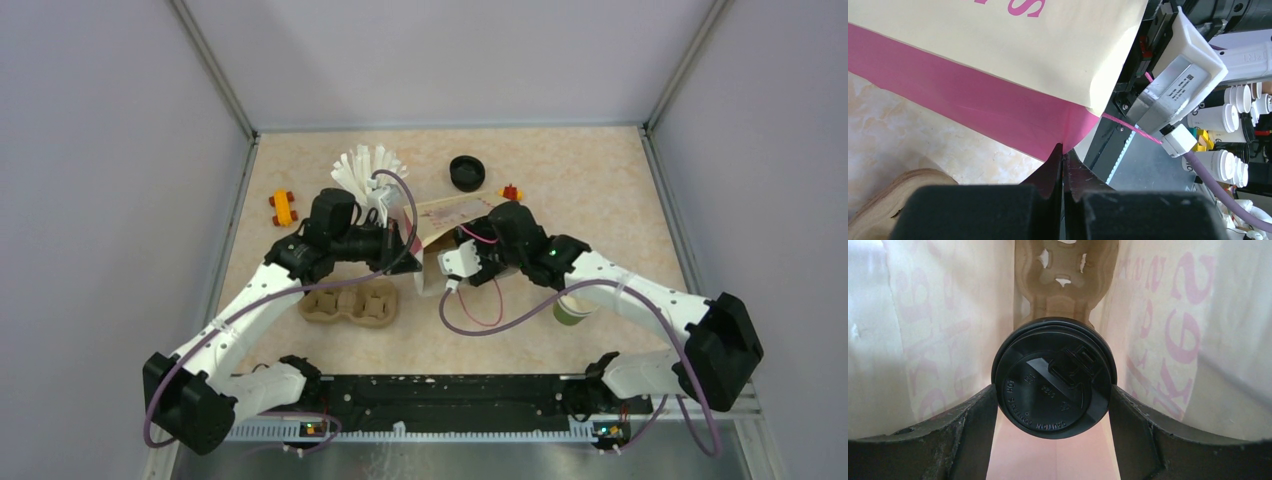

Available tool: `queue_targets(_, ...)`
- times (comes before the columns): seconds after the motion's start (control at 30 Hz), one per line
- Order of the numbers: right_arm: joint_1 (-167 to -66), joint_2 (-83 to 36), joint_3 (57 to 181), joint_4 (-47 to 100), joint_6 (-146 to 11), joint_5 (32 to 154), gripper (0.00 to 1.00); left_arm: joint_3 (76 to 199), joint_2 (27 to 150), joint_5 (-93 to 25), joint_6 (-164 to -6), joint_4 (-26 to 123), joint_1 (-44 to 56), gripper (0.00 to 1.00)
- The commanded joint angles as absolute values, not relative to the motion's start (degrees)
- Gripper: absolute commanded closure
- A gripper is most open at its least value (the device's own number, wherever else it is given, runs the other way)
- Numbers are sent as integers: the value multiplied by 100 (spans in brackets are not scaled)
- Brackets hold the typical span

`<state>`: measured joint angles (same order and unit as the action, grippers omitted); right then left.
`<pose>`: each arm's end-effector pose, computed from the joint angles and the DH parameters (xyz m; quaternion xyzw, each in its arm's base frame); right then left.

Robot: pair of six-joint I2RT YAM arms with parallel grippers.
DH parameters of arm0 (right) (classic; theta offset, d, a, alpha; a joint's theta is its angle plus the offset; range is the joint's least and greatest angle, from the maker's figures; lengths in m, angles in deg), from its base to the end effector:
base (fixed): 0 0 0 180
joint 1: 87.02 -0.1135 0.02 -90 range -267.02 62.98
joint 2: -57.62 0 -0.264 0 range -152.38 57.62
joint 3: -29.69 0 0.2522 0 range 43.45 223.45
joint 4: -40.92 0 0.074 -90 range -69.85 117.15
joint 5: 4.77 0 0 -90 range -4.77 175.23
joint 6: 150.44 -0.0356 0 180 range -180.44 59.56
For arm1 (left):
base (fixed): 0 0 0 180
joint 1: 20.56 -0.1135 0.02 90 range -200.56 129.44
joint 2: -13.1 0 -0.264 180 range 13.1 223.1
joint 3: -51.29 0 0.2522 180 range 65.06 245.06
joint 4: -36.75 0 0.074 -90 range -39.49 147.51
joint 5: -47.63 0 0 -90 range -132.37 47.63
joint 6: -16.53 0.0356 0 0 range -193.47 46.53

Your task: Pack the takeout coffee

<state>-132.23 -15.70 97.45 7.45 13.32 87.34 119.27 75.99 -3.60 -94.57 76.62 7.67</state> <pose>0.1966 0.1999 0.2730 -0.7816 0.4515 -0.0900 0.4210 0.1960 -0.1306 0.3128 0.2055 0.8247 -0.4497 0.2746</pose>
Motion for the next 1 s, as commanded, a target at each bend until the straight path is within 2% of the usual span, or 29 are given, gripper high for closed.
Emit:
queue_targets(0.0,-13145,-1681,9857,862,1401,8986,38,12129,7573,-282,-9456,7546,792,100)
queue_targets(0.97,-12816,-1513,9417,1297,1639,9182,38,12176,7665,-285,-9509,7547,790,100)
